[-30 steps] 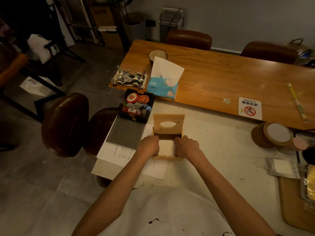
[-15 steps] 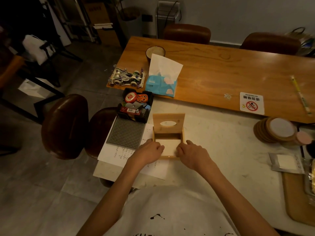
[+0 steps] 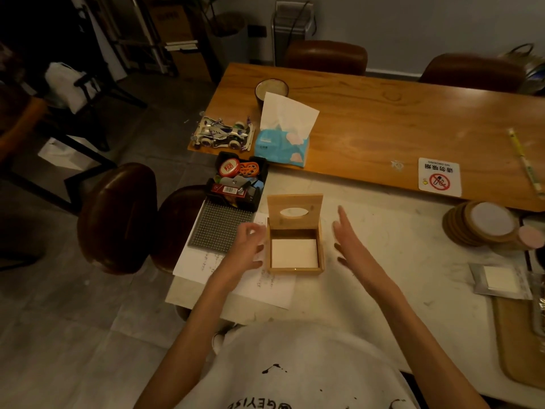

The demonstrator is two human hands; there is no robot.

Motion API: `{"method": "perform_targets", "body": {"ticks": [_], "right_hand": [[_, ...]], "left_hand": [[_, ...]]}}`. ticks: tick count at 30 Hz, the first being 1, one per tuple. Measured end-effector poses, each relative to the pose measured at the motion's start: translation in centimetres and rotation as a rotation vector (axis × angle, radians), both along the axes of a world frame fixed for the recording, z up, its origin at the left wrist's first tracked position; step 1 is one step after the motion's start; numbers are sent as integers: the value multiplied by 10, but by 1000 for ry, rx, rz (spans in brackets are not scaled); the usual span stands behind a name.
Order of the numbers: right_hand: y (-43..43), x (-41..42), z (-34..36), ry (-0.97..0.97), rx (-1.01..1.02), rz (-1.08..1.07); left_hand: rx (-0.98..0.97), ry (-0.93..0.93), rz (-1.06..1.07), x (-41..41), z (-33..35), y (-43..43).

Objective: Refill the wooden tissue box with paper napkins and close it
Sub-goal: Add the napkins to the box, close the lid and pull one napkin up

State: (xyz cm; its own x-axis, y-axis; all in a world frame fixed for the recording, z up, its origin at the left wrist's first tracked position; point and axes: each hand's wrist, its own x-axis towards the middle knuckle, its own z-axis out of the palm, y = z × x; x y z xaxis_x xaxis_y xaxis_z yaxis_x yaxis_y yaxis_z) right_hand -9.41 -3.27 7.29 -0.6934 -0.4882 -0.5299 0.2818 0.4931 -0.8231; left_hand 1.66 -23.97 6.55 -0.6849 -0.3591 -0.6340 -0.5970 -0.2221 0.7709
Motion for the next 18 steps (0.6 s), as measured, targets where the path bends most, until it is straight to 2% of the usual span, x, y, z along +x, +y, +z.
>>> {"method": "perform_targets", "body": {"ticks": [2, 3, 4, 7, 12, 15, 18], "right_hand": [[4, -10, -8, -469, -200, -163], [7, -14, -10, -619, -269, -203], [9, -16, -12, -689, -310, -218], [11, -19, -17, -698, -297, -186], [-2, -45, -2, -554, -237, -104], [-15, -67, 9, -618, -275, -70], [-25, -66, 14, -510, -147, -37]], "left_hand": [[405, 56, 143, -1, -5, -6], [509, 67, 153, 0, -6, -8], [554, 73, 135, 0, -6, -8], [549, 71, 79, 2, -6, -8], [472, 74, 35, -15, 3, -27], [478, 108, -47, -29, 17, -43], [415, 80, -90, -35, 27, -42]]}}
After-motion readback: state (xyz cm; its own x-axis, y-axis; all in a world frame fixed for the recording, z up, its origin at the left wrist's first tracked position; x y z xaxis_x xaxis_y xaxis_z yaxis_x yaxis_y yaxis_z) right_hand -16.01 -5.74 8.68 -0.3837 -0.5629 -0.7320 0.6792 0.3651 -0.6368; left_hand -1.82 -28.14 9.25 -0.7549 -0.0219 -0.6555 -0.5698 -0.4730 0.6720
